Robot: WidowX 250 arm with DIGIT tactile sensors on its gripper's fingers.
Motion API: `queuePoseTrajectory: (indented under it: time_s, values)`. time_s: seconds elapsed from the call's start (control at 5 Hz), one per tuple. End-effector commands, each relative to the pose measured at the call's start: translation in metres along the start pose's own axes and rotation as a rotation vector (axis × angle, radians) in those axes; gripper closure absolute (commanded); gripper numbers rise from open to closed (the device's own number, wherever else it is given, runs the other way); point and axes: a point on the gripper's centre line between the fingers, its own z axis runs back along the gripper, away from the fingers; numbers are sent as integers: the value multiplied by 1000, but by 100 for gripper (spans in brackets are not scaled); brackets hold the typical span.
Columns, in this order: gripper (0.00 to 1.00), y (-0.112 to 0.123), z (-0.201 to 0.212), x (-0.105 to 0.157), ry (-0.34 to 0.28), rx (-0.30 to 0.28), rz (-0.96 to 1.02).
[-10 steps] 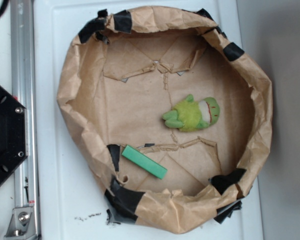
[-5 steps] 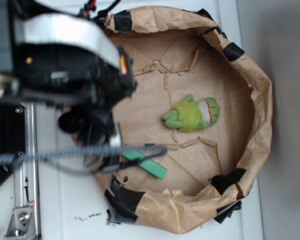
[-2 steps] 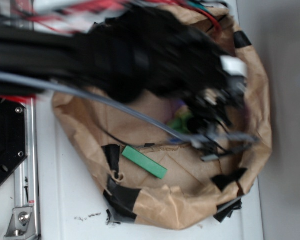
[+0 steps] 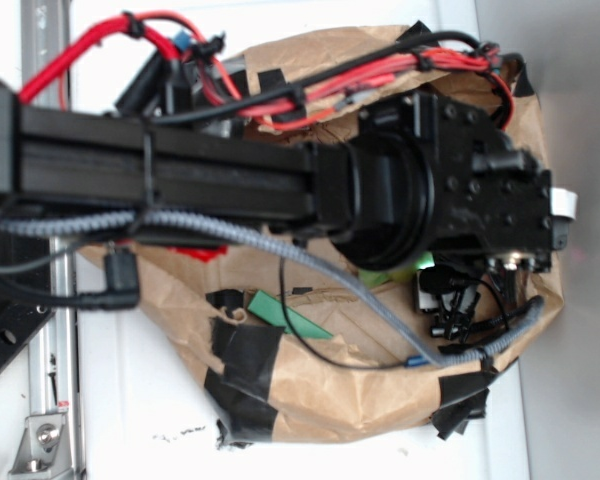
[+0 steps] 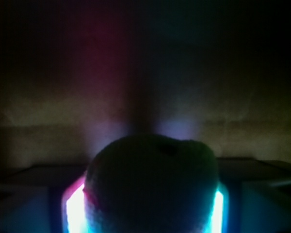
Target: Grab the green animal.
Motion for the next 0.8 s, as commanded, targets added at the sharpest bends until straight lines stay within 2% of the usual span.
queuePoseTrajectory:
  time_s: [0.0, 0.2, 0.4, 0.6]
  values:
    - [100, 9, 100, -29, -72, 70, -160]
    - [100, 23, 151, -56, -100, 85, -94]
    - [100, 26, 193, -67, -204, 83, -13]
    - [100, 25, 185, -67, -177, 83, -10]
